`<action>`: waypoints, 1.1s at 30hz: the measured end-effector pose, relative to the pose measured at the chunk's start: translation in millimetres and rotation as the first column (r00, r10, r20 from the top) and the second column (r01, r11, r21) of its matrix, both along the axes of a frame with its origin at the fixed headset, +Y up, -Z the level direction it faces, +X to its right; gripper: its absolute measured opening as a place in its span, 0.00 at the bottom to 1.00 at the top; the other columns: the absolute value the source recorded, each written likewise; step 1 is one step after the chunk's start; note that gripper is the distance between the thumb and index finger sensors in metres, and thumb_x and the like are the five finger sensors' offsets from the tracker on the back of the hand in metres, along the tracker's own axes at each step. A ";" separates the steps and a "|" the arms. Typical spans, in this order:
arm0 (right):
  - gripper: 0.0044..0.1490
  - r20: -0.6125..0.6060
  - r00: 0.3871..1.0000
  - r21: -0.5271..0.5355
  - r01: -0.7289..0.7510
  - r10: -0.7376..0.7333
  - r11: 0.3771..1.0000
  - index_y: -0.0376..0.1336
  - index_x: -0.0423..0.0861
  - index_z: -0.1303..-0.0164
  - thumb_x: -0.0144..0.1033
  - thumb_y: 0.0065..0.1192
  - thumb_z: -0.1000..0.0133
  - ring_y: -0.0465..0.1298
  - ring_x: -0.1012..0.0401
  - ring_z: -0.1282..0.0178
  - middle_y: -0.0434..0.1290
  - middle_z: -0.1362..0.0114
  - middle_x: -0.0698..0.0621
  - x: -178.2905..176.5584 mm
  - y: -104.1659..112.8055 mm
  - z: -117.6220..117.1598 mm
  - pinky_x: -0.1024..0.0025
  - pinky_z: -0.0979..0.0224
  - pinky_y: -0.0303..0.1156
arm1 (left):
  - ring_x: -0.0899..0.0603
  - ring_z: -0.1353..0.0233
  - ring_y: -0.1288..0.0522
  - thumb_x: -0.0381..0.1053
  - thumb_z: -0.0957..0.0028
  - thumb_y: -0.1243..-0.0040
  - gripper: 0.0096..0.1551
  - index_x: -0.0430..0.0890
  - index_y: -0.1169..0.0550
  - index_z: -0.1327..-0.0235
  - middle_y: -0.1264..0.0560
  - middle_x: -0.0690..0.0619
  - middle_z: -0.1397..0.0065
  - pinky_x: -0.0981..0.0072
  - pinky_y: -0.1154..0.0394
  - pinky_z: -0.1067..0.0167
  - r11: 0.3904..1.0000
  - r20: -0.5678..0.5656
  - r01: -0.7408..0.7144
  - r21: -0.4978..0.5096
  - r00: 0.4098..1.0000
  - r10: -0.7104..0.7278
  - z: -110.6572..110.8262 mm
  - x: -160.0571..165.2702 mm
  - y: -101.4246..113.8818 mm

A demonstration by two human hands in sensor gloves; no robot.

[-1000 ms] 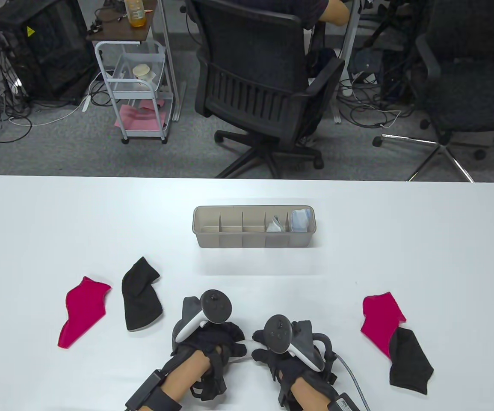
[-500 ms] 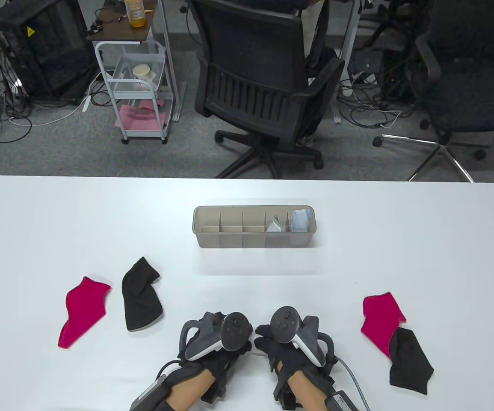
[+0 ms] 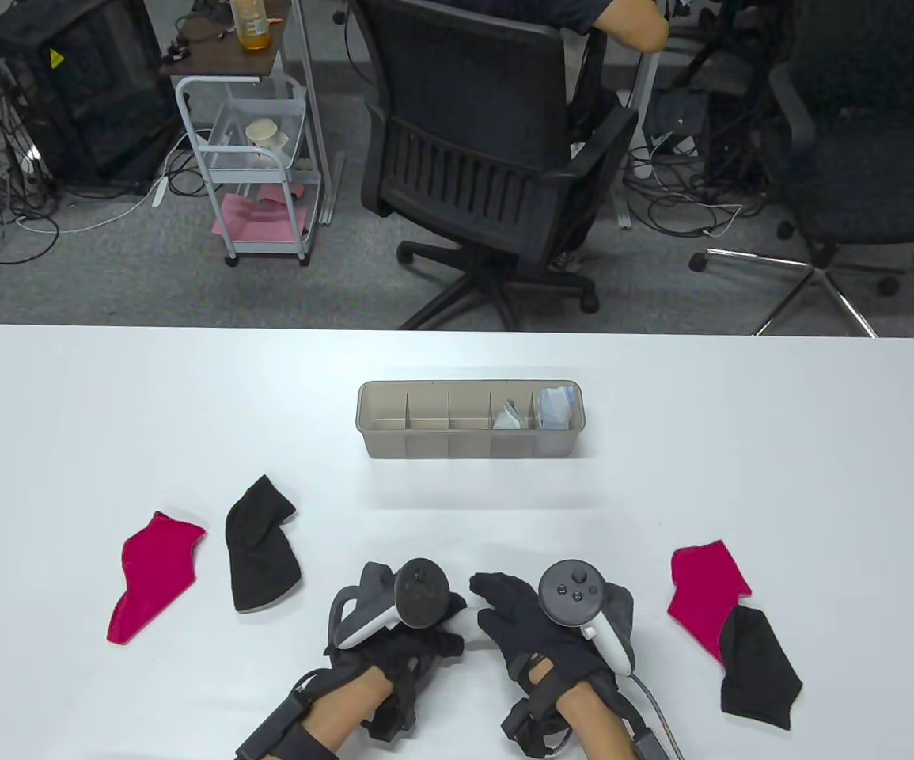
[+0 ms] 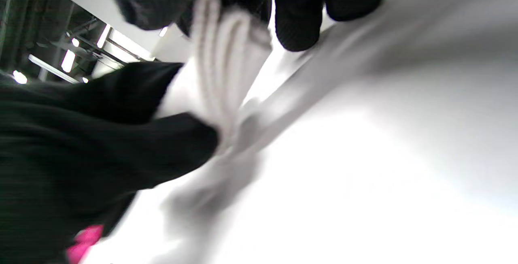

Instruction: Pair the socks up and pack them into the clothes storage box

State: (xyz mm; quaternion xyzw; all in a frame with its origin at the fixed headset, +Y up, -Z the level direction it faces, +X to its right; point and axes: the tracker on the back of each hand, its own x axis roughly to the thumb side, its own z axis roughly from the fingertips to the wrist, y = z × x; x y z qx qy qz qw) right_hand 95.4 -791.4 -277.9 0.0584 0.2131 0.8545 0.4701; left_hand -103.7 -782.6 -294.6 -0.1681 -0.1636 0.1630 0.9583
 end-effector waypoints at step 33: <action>0.47 -0.163 0.983 -0.075 0.077 -0.089 0.994 0.47 0.55 0.24 0.42 0.67 0.50 0.77 0.53 0.28 0.60 0.15 0.45 -5.6 -7.1 7.0 0.58 0.31 0.77 | 0.35 0.53 0.29 0.53 0.60 0.27 0.40 0.35 0.20 0.35 0.27 0.44 0.59 0.31 0.36 0.47 0.996 0.147 -0.091 0.023 0.985 0.087 22.6 3.4 26.9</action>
